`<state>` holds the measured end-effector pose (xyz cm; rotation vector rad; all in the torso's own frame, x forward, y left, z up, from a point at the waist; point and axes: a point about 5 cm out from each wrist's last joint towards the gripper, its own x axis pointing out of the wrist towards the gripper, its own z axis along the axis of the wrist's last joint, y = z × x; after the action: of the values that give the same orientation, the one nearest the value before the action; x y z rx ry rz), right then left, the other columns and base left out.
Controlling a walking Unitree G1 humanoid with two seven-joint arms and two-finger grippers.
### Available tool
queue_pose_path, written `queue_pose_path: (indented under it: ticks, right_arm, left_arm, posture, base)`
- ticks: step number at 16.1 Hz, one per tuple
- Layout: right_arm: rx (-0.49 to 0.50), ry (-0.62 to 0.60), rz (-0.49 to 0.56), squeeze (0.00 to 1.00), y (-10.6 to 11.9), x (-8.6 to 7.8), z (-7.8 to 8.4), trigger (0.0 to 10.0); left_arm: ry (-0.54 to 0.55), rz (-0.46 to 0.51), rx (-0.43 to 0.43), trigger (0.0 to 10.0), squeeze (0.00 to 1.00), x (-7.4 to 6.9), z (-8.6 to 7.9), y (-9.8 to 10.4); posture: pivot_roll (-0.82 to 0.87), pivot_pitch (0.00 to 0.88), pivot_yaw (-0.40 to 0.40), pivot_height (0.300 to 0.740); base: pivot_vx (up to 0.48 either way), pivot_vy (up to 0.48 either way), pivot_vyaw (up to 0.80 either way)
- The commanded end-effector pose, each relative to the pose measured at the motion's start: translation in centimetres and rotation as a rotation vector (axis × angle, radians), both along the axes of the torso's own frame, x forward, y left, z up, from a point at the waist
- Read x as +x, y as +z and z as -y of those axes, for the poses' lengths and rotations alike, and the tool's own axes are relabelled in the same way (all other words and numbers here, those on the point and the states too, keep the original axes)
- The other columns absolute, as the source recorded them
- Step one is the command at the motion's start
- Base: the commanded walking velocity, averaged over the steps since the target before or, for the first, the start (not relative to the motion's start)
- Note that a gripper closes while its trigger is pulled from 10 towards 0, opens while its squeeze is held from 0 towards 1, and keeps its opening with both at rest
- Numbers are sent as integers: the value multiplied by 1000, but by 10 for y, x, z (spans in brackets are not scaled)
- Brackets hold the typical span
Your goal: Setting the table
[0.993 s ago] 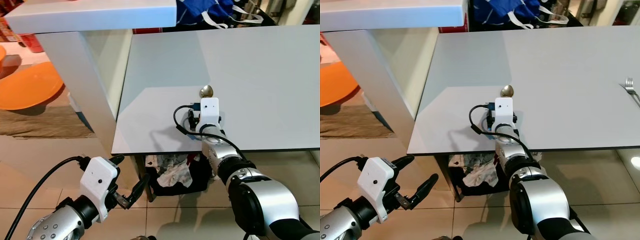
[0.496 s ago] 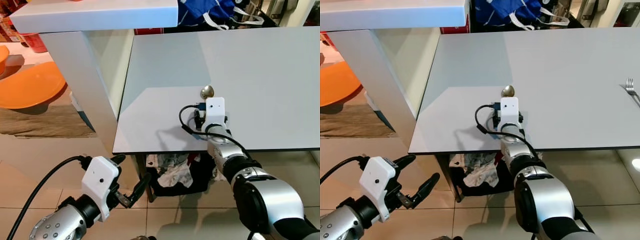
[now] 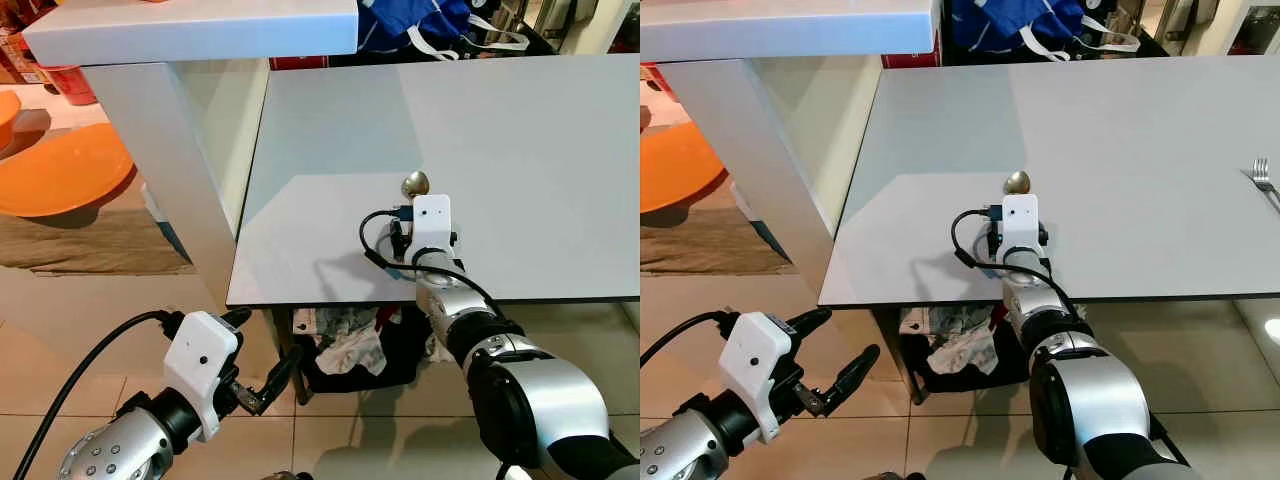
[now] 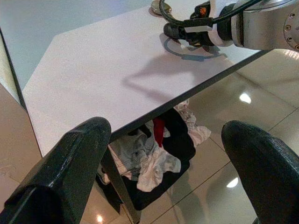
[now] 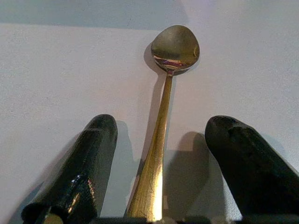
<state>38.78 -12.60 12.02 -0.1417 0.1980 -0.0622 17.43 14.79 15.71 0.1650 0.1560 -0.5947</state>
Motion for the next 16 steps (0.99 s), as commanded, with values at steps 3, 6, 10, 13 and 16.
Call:
queue_pose_path:
  ticks: [3,6,10,13,16]
  right_arm:
    - [-20,-47,-51,0,-11,-4,13,10000]
    - [-23,-60,-52,0,-11,-5,16,10000]
    - [-29,-73,-53,0,-11,-5,19,10000]
    - [-39,-94,-61,0,-13,-5,26,10000]
    - [-40,-100,-67,0,-14,-6,28,10000]
  left_arm:
    - [0,-13,8,10000,0,0,-2,-3]
    - [2,-14,7,10000,0,-1,-2,-5]
    - [7,-12,4,10000,0,0,-1,-6]
    - [6,-13,4,10000,0,0,-2,-7]
    - [5,-13,4,10000,0,1,-1,-6]
  posture:
    - [146,151,91,740]
    - [144,153,91,740]
    - [145,154,91,740]
    - [144,156,92,740]
    - [143,156,92,740]
  base:
    - [0,0,0]
    - [0,0,0]
    - [0,0,0]
    - [0,0,0]
    - [0,0,0]
